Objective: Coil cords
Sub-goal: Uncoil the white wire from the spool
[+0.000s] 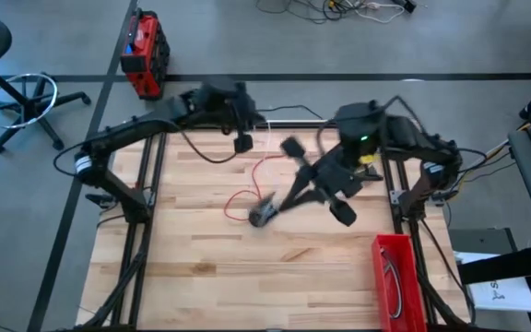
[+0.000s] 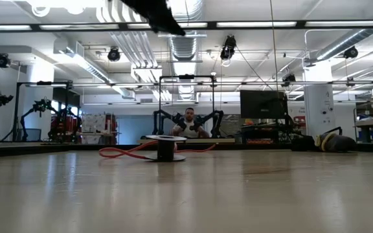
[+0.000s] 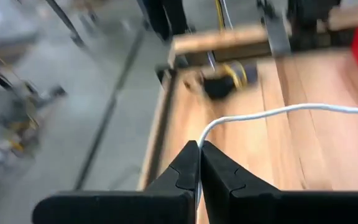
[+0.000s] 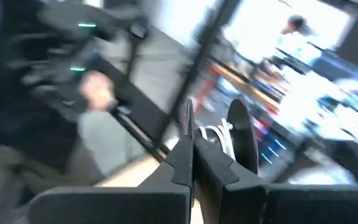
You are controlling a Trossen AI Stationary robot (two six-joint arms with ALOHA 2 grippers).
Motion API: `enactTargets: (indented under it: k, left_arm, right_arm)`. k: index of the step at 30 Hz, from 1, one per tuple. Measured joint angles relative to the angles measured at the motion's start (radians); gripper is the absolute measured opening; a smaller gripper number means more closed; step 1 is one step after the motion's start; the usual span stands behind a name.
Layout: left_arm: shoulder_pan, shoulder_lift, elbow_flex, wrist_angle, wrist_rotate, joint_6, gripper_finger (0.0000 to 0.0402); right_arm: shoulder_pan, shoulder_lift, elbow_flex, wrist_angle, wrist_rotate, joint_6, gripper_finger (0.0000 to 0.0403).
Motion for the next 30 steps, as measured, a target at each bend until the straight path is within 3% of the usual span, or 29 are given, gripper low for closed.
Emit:
enactTargets:
  k: [8,14,21,24,30]
  left_arm:
    - [-0.018,0.130,-0.030,-0.167,0.008,0.007,0.0000]
    - [-0.072,0.115,-0.109,-0.172,0.011,0.041,0.0000]
    - [-0.164,-0.072,-0.164,-0.192,0.042,0.005,0.0000]
    - [-0.217,-0.188,-0.159,-0.178,0.113,-0.002,0.0000]
    - [-0.306,-0.402,-0.114,-0.130,0.119,-0.019,0.0000]
  right_arm:
    - [-0.001,-0.130,0.003,-0.127,0.447,0.025,0.0000]
    - [-0.016,-0.161,0.003,-0.328,0.708,0.098,0.0000]
    - [-0.065,-0.122,-0.004,-0.547,0.737,0.213,0.0000]
    - [-0.084,-0.075,-0.005,-0.622,0.737,0.236,0.0000]
    - [-0.107,0.030,-0.013,-0.715,0.736,0.248,0.0000]
